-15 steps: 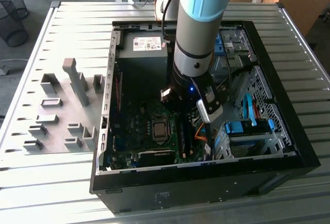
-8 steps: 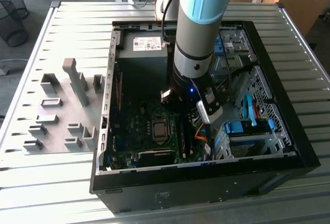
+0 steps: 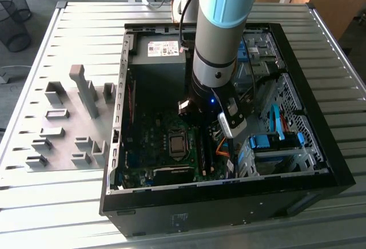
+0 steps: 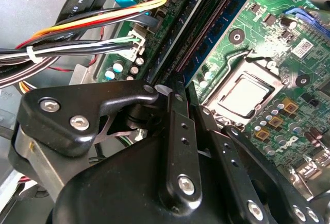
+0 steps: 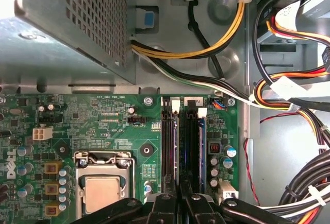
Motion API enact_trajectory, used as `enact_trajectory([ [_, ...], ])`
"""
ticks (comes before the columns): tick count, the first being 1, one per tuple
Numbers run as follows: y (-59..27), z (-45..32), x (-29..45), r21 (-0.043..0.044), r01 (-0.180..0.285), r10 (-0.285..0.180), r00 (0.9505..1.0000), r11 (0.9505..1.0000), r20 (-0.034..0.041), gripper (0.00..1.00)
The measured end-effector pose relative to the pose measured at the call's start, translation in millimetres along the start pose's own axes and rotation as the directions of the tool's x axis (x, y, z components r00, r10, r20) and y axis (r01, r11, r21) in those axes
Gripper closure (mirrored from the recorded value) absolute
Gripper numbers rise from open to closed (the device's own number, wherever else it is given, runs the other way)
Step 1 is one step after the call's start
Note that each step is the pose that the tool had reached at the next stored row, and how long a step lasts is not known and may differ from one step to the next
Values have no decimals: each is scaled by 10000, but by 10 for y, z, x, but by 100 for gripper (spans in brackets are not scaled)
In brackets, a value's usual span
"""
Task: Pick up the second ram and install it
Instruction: 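Insert the second ram into the second slot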
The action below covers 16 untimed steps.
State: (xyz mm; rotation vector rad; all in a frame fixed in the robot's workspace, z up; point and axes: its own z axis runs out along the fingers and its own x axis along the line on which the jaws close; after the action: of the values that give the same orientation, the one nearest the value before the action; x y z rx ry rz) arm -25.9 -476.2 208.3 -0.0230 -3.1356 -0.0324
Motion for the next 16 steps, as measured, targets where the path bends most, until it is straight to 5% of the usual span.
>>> enact_trajectory([
  [11, 0, -10, -1, 0, 0, 0, 10000, 10000, 0, 79],
  [16, 4, -203, 0, 0, 0, 0, 10000, 10000, 0, 79],
])
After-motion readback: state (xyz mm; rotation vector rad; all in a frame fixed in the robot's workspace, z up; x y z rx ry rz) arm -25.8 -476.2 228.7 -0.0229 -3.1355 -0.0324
